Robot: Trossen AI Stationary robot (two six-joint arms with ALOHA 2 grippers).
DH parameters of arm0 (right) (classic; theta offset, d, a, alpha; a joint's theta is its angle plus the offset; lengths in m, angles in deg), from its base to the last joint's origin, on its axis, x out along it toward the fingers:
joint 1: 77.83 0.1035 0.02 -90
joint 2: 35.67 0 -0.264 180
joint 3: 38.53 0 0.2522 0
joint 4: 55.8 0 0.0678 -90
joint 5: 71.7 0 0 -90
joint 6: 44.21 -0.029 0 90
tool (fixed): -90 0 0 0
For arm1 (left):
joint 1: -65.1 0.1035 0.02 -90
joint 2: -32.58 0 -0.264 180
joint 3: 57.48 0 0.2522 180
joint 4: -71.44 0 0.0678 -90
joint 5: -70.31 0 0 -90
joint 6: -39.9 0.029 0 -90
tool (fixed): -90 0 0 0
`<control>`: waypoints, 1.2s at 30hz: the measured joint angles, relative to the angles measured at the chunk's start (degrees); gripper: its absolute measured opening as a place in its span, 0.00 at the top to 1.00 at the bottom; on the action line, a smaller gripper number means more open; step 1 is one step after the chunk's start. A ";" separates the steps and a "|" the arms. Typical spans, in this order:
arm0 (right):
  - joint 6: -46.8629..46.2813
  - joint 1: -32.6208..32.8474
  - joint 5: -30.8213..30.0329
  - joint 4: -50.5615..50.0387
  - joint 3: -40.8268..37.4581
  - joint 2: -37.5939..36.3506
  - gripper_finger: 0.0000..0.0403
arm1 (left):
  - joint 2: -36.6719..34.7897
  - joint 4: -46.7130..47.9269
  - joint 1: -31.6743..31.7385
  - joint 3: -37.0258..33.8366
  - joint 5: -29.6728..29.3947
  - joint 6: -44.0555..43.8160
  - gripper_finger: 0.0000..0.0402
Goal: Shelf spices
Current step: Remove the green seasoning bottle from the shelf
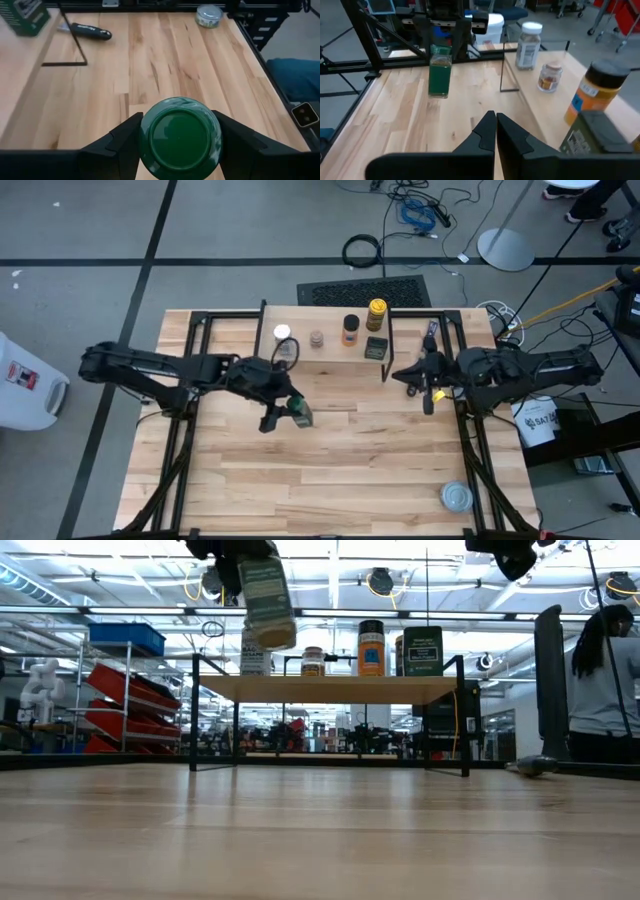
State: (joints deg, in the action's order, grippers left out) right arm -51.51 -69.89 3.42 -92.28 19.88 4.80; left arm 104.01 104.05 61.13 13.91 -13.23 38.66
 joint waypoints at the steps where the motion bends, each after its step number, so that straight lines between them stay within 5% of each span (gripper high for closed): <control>1: -0.52 0.02 0.02 -0.24 0.00 0.48 1.00 | 0.85 -1.13 -0.24 0.00 0.00 0.00 0.48; 13: -5.06 0.17 7.35 5.34 0.00 10.67 0.97 | 8.43 -10.74 -0.46 2.36 -0.72 -0.02 0.48; 36: -9.64 9.10 7.55 26.66 -0.02 33.77 0.50 | 9.08 -4.74 -6.67 3.56 -2.32 -5.49 0.48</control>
State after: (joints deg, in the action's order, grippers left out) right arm -61.15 -60.79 10.97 -65.63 19.85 38.57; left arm 113.09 99.32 54.47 17.47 -15.54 33.17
